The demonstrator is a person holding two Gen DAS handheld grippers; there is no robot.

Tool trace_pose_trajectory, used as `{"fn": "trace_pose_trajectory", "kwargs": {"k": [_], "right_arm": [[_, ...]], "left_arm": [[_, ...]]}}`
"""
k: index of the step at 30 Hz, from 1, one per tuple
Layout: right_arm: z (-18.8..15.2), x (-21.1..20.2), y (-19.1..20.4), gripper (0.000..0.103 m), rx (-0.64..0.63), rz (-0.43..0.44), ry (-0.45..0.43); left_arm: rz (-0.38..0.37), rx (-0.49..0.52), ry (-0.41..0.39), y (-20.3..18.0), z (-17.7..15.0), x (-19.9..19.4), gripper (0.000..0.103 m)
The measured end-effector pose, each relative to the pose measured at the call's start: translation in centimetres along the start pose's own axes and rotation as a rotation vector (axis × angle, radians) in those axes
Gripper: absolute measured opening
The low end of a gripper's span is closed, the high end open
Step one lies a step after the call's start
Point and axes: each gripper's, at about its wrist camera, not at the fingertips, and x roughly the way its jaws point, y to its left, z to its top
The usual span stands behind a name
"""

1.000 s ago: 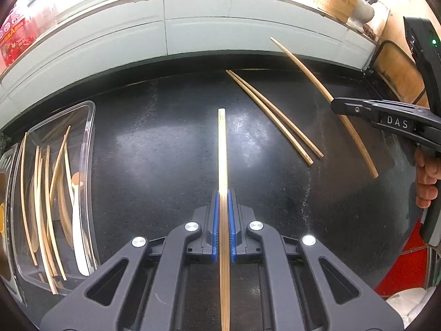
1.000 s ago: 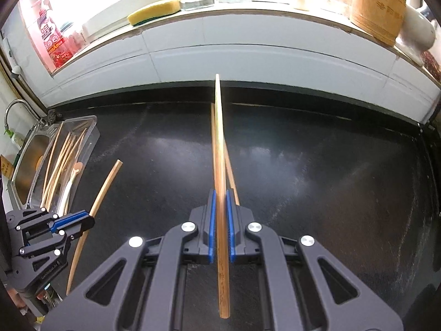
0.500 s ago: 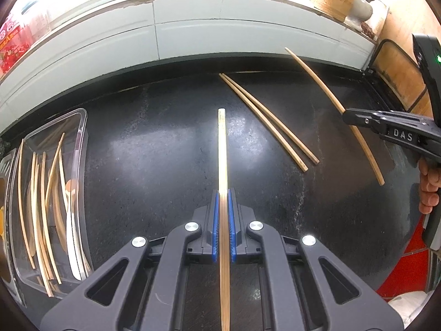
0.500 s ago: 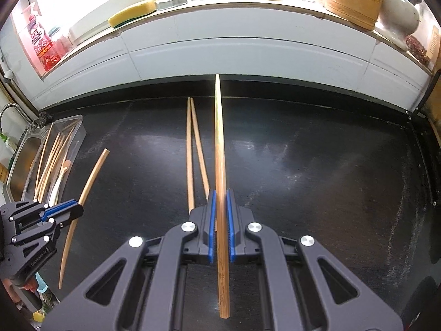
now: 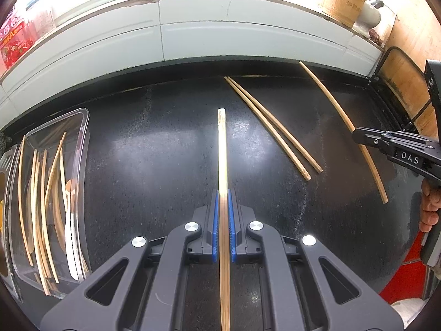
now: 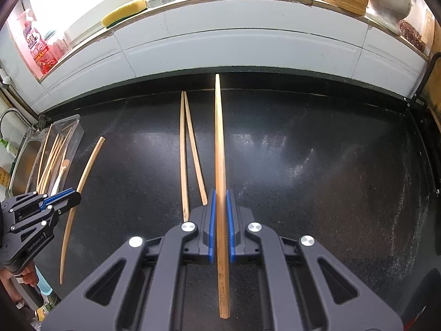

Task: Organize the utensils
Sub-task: 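Carry both chopsticks over the clear container and lower them in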

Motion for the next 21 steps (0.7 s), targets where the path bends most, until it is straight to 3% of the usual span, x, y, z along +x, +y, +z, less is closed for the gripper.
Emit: {"fn": "trace_pose_trajectory", "kwargs": {"k": [21], "right_arm": [[-0.17,0.18,-0.82,0.008,0.01,-0.006,0.004]], "left_arm": [[0.004,-0.006,0.014,0.32,0.3,0.56,0.006]]}}
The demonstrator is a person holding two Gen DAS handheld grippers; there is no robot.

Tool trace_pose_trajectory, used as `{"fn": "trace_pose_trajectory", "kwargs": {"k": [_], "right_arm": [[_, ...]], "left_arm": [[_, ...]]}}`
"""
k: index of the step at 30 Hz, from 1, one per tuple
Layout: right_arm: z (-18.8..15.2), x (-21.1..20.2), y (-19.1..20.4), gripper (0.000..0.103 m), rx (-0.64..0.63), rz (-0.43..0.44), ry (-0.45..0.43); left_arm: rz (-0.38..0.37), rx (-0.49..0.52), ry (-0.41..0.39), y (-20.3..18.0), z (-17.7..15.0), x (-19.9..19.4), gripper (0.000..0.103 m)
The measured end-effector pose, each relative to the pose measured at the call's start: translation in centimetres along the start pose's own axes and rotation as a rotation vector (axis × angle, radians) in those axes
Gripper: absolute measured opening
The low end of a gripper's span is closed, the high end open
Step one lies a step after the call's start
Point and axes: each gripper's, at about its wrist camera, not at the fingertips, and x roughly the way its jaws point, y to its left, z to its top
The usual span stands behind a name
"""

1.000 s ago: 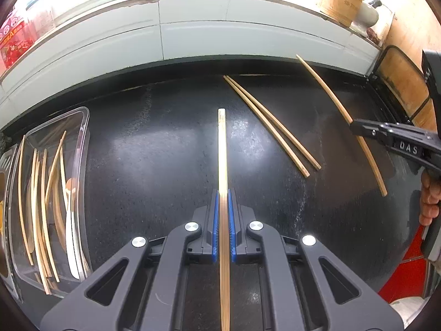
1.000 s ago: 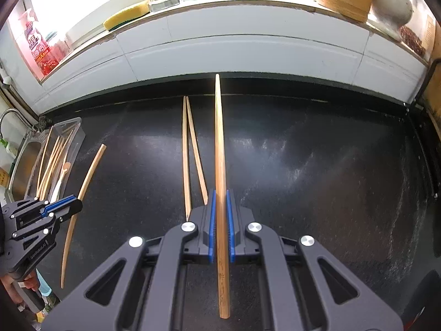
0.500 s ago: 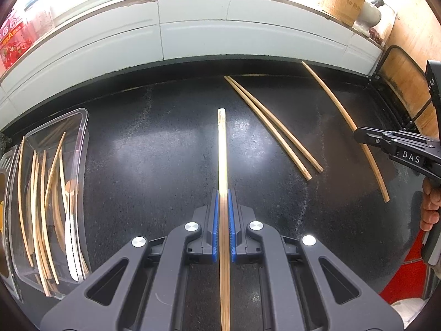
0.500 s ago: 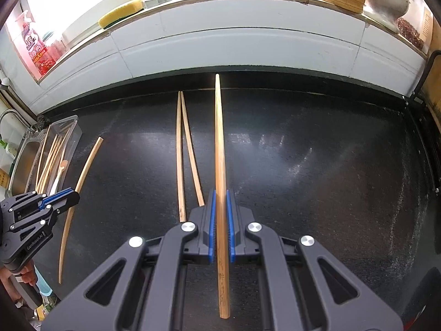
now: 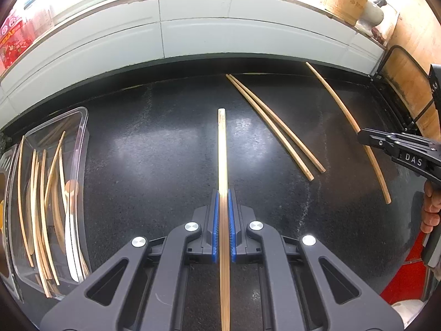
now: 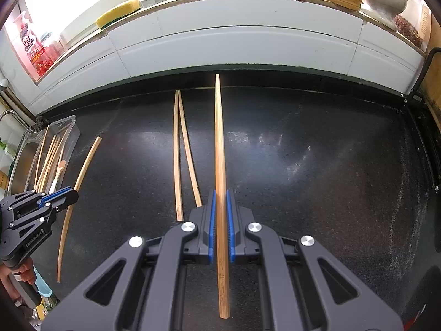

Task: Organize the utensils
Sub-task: 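Carry both chopsticks over the clear container and lower them in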

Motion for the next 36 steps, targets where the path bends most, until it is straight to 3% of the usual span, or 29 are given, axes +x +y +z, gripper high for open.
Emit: {"fn": "trace_pose_trajectory", "kwargs": {"k": [11,21,27,36], "right_arm": [[-0.1,-1.2,1.6,0.008,0.004,0.044,-0.018],[0.6,-3.6,7.7,0.008,0.011,0.172,-0.071],[0.9,-3.3,12.9,0.008,0.005,0.24,-0.068],[0.3,-1.2,22.8,0.008,-0.049,0.346,-0.019]], "left_arm": [[-0.027,-0.025,-0.027,-0.1,0.5,-1.6,0.006],[-0.036,-0.071,-0.11,3.3,1.8,-6.5,0.006],[0.027,-0.162,-0.153,9.6,1.5,-9.5,0.006],[0.134,-0.352,-0.155,23.1,-1.8,-12.0,0.006]]}}
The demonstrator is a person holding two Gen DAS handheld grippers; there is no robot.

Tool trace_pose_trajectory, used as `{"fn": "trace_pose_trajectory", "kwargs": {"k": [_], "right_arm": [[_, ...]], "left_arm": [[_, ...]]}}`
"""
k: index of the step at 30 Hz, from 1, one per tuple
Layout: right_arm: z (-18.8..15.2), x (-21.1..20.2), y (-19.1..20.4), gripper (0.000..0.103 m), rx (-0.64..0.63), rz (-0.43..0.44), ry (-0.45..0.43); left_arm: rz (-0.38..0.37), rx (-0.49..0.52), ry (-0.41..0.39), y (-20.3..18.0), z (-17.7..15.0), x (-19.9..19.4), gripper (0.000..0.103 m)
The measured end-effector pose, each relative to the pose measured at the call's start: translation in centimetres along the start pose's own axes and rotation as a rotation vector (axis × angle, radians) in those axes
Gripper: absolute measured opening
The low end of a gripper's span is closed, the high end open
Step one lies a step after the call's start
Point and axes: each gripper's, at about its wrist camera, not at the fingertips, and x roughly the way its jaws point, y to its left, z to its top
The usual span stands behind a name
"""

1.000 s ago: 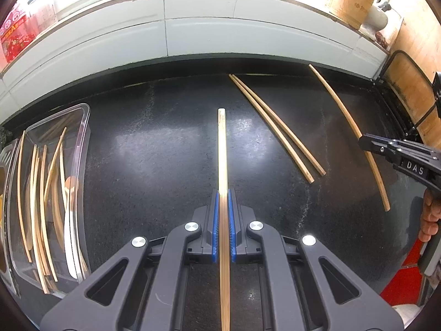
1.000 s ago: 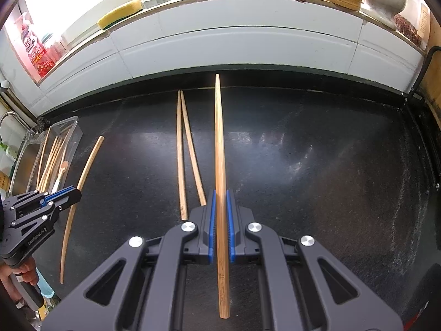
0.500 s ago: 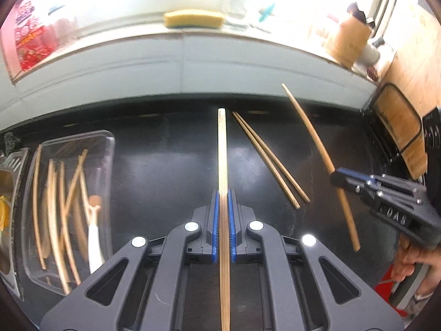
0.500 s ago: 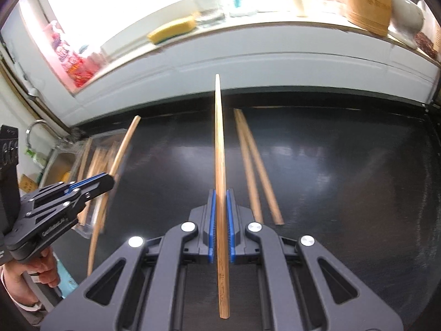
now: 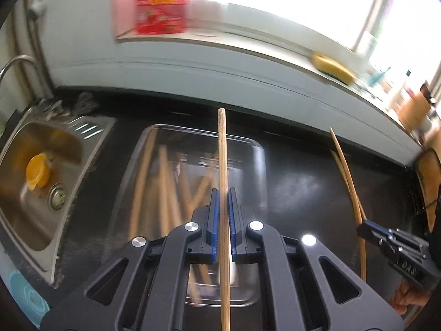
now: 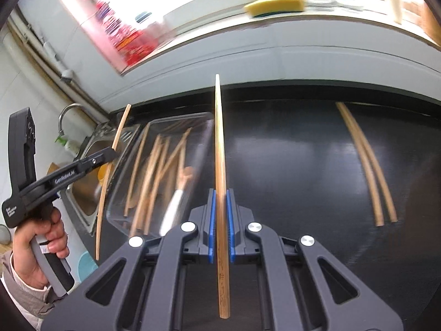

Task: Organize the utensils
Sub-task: 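Carry both chopsticks over the clear container and lower them in, then open both tools to release the chopsticks into the container, then move both open tools back over the last two chopsticks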

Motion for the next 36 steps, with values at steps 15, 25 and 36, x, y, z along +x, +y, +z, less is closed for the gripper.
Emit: {"fn": "trace_pose_trajectory", "kwargs": {"k": [15,25,36], "right_arm": [[0.7,6.5,7.5,0.008,-0.005,0.018,0.028],[0.5,8.7,9.3,0.099,-0.057,-0.046,0.044],[-1.2,6.0,2.5,0.097,-0.006,-0.161,-0.024]], "left_arm": [[-0.049,0.085,0.036,3.9,2.3,2.2,0.006],[-0.049,-0.015,0.064,6.5,4.0,4.0,0.094],[-0.022,0.026,0.0,2.9,5.5,3.4,0.097]]}}
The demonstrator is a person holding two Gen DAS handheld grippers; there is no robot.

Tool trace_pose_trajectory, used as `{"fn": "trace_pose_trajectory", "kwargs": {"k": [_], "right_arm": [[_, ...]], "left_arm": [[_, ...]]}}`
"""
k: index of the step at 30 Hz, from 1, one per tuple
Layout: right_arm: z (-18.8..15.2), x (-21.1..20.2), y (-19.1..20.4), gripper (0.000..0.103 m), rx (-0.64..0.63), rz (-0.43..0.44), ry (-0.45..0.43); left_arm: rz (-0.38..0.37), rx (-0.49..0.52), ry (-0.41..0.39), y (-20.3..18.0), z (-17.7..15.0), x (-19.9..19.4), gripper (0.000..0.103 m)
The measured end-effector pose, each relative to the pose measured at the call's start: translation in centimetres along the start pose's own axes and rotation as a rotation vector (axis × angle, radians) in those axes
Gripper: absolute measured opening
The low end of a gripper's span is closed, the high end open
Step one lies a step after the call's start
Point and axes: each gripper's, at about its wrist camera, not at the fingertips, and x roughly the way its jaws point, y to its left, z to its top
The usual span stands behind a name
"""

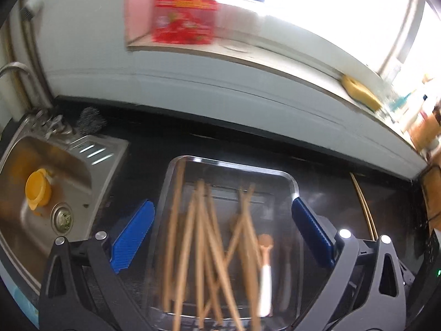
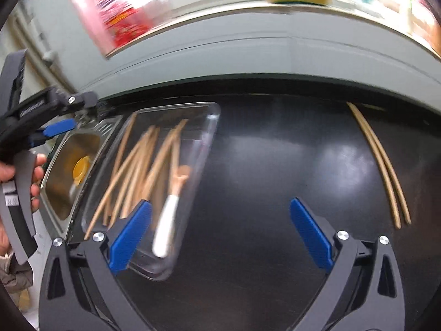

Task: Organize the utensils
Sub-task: 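Move both open tools back over the last two chopsticks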

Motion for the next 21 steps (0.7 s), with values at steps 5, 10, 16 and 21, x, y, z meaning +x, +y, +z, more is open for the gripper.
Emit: {"fn": "trace_pose_trajectory", "kwargs": {"k": [5,10,16,21], "right_arm": [[-0.6,-1.8,-5.4,0.097,0.057,-0.042,-0.002],[-1.9,-4.0,-12.1,0.097,0.108,-0.133,-0.017],[-2.6,-5.5,-20.8,0.097,0.142,-0.248,-0.008],[-2.5,-5.2,-24.8,0.097,0.092,-0.274,0.019]], "left_arm": [[-0.068,0.064,0.04,-5.9,-0.6,1.5,0.097],[-0.122,0.11,0.081,-12.7,-1.2,3.3,0.097],[-0.169,0.127,0.187,-21.2,-4.2,6.9,0.097],[-0.156,0.165,0.248,-27.3,-6.7,9.8,0.097]]}}
